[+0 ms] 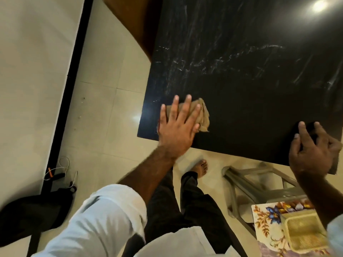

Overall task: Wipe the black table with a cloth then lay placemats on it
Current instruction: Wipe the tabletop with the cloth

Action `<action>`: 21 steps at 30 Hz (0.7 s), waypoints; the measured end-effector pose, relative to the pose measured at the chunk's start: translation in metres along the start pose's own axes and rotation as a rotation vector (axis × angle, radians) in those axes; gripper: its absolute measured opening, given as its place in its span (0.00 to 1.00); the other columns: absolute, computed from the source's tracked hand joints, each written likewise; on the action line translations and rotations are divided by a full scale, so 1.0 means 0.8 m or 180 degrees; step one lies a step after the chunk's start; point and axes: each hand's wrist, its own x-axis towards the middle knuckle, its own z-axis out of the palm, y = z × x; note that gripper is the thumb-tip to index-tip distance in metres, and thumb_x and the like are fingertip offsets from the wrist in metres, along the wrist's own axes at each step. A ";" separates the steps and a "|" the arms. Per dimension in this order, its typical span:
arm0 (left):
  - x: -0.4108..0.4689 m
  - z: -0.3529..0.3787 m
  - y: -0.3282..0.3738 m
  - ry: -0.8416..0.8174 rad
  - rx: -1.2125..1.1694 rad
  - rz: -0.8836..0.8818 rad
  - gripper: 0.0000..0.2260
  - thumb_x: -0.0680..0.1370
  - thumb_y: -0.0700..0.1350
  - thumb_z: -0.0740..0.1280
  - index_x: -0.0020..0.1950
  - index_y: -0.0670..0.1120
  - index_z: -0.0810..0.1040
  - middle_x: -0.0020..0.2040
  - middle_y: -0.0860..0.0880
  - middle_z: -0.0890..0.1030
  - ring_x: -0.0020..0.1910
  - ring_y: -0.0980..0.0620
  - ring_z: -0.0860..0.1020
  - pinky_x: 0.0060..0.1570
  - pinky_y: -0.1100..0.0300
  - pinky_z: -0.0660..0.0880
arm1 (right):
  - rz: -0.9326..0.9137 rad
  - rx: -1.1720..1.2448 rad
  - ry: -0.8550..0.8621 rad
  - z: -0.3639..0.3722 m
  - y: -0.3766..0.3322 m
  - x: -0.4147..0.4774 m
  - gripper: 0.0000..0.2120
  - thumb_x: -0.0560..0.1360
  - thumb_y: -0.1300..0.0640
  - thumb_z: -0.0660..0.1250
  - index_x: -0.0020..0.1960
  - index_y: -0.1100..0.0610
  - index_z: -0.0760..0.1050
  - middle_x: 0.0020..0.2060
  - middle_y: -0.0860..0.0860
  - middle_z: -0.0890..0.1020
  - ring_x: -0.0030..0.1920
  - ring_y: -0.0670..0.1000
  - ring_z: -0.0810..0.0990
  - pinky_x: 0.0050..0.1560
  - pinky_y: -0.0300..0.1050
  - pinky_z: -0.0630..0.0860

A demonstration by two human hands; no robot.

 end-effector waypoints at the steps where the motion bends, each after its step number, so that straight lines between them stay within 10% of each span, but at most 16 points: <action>1: -0.017 0.002 -0.003 -0.0065 0.0016 0.0170 0.33 0.89 0.65 0.50 0.90 0.57 0.42 0.90 0.47 0.39 0.89 0.36 0.40 0.82 0.27 0.47 | -0.0011 -0.0022 -0.0040 0.000 0.001 0.000 0.24 0.90 0.40 0.53 0.85 0.42 0.65 0.86 0.50 0.62 0.79 0.68 0.65 0.67 0.68 0.75; 13: 0.049 -0.028 -0.127 0.0158 -0.0238 -0.0740 0.32 0.89 0.66 0.45 0.90 0.56 0.44 0.91 0.47 0.42 0.89 0.37 0.43 0.84 0.31 0.50 | 0.0149 -0.0169 -0.0158 -0.005 -0.014 -0.004 0.24 0.91 0.44 0.55 0.85 0.47 0.65 0.85 0.55 0.64 0.79 0.69 0.65 0.68 0.69 0.73; 21: 0.027 -0.015 -0.049 -0.0162 -0.0002 0.0668 0.34 0.89 0.63 0.53 0.91 0.54 0.44 0.90 0.45 0.40 0.89 0.36 0.42 0.83 0.29 0.48 | 0.0380 -0.0284 -0.0470 -0.004 -0.028 0.001 0.28 0.89 0.39 0.47 0.87 0.46 0.59 0.85 0.57 0.62 0.81 0.69 0.63 0.73 0.74 0.69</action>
